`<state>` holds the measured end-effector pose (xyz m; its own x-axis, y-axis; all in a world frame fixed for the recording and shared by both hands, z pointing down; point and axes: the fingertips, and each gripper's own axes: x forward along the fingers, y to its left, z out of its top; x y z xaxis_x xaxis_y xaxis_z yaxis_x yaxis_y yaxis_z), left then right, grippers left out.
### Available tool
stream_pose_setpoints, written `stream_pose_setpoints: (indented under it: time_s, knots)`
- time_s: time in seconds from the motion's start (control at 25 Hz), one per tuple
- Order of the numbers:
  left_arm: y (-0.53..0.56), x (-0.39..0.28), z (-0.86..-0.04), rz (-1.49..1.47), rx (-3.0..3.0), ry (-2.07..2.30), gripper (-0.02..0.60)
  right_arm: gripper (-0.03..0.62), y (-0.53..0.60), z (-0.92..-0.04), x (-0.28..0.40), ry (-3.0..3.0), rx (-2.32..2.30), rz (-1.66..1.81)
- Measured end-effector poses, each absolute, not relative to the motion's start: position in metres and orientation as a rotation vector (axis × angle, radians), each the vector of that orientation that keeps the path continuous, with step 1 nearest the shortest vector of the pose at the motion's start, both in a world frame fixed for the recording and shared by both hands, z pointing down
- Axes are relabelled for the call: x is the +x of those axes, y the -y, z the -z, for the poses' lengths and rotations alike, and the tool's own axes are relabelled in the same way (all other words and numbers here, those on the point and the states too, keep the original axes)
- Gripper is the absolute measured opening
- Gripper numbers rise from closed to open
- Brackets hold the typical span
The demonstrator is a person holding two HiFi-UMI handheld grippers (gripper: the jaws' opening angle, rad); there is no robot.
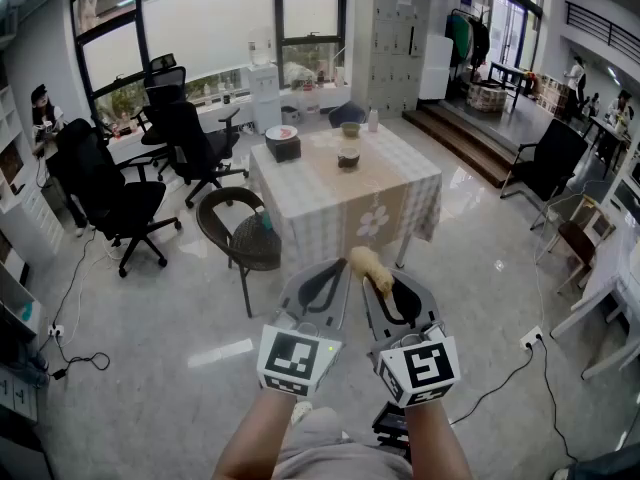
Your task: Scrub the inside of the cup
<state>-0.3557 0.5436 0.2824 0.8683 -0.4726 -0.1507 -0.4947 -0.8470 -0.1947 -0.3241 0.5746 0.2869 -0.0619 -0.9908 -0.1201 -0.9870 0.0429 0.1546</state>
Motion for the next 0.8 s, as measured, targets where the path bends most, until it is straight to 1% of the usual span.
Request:
stream_pose_setpoints:
  time_s: [0.36,0.6,0.8]
  knots:
    - [-0.520,-0.349,-0.289,-0.111,-2.815,-0.726,0.012,0.091,-0.553,-0.298,-0.312,2.254,2.173,0.250]
    - [-0.483,-0.329,-0.292,-0.088,-2.818,-0.708,0.012,0.091,-0.516,-0.302,-0.293,2.237,2.159,0.256]
    - [-0.447,-0.310,-0.290,-0.162,-2.857,-0.662,0.012,0.091,-0.476,-0.301,-0.273,2.296,2.181,0.228]
